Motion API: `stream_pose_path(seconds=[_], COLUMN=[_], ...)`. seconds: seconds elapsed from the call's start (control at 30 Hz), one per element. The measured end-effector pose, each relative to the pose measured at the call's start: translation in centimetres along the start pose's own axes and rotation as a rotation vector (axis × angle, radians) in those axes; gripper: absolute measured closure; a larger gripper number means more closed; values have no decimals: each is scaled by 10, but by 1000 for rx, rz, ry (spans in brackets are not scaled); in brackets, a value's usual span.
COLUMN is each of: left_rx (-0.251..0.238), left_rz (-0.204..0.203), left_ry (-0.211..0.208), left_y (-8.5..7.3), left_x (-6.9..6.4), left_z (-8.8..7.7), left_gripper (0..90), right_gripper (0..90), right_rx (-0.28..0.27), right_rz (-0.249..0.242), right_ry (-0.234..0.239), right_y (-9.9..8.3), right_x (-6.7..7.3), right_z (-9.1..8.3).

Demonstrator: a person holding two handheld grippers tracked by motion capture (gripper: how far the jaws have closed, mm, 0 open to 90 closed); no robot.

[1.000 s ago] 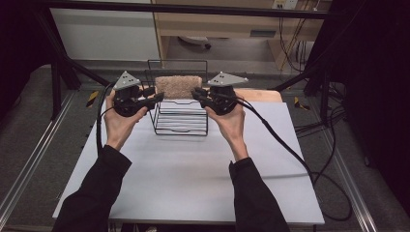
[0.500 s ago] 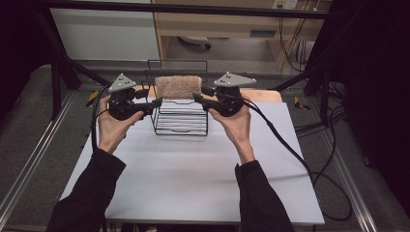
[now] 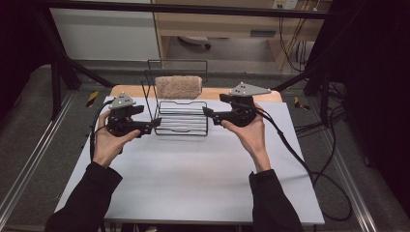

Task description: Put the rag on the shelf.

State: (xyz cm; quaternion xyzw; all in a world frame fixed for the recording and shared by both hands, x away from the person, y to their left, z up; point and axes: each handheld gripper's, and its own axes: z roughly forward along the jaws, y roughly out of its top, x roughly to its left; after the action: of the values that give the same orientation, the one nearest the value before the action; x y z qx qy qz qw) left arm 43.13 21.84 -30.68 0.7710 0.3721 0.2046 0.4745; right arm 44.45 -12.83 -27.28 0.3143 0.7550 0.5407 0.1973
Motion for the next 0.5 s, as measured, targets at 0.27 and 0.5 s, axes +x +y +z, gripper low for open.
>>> stream_pose_path(seconds=[0.27,0.5], left_rx=[39,53], left_rz=[-3,-15], left_ry=[-19,-34], left_y=[-28,-53], left_x=[-2,-1], left_z=[-1,-3], left_gripper=[114,85], right_gripper=[93,64], right_rx=[14,54], right_rz=[39,79], right_ry=[-8,-12], right_y=[-31,-64], right_x=[-18,-33], right_z=[-24,-42])
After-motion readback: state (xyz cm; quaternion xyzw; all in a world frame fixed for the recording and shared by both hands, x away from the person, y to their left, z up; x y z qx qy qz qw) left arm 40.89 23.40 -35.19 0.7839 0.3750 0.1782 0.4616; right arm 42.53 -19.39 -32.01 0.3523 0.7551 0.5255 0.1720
